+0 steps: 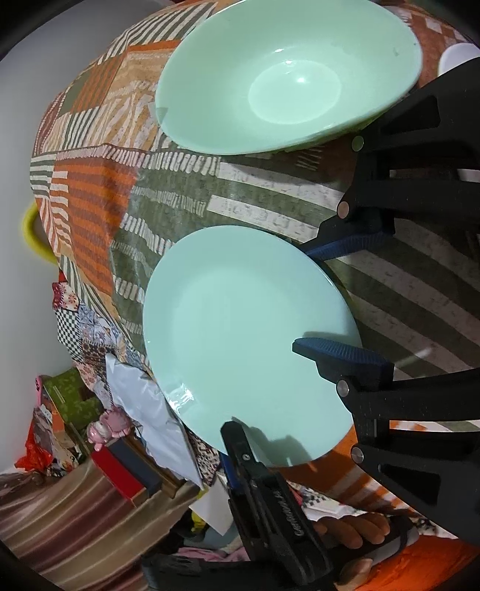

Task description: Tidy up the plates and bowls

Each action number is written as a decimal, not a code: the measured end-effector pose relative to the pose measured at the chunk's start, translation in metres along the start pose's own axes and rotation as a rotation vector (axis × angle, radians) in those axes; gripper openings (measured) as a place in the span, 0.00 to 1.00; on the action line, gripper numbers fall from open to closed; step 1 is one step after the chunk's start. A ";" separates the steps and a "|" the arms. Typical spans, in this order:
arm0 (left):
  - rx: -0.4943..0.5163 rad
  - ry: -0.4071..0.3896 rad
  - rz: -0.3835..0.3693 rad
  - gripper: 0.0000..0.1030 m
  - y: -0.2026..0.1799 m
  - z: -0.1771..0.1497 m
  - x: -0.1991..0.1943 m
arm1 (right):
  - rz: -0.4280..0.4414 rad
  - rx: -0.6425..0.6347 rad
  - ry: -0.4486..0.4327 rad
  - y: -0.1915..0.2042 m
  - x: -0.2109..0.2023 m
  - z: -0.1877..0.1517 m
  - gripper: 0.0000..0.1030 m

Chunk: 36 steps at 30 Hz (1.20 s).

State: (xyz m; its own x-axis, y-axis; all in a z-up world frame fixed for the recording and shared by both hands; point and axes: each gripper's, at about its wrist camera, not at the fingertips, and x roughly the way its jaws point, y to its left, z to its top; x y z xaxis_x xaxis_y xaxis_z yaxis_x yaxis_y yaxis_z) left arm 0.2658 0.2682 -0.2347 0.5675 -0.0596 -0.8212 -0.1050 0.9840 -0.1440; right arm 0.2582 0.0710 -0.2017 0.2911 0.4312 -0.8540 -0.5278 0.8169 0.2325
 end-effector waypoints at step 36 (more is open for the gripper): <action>-0.078 0.021 -0.029 0.31 0.013 -0.066 -0.043 | 0.085 -0.073 0.063 0.009 -0.001 -0.015 0.33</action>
State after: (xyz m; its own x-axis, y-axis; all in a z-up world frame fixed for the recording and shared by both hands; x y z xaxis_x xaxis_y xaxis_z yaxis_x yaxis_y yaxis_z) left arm 0.1868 0.2725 -0.2377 0.5540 -0.0923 -0.8274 -0.1523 0.9658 -0.2097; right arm 0.2415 0.0721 -0.2054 0.1934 0.4710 -0.8607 -0.6055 0.7475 0.2730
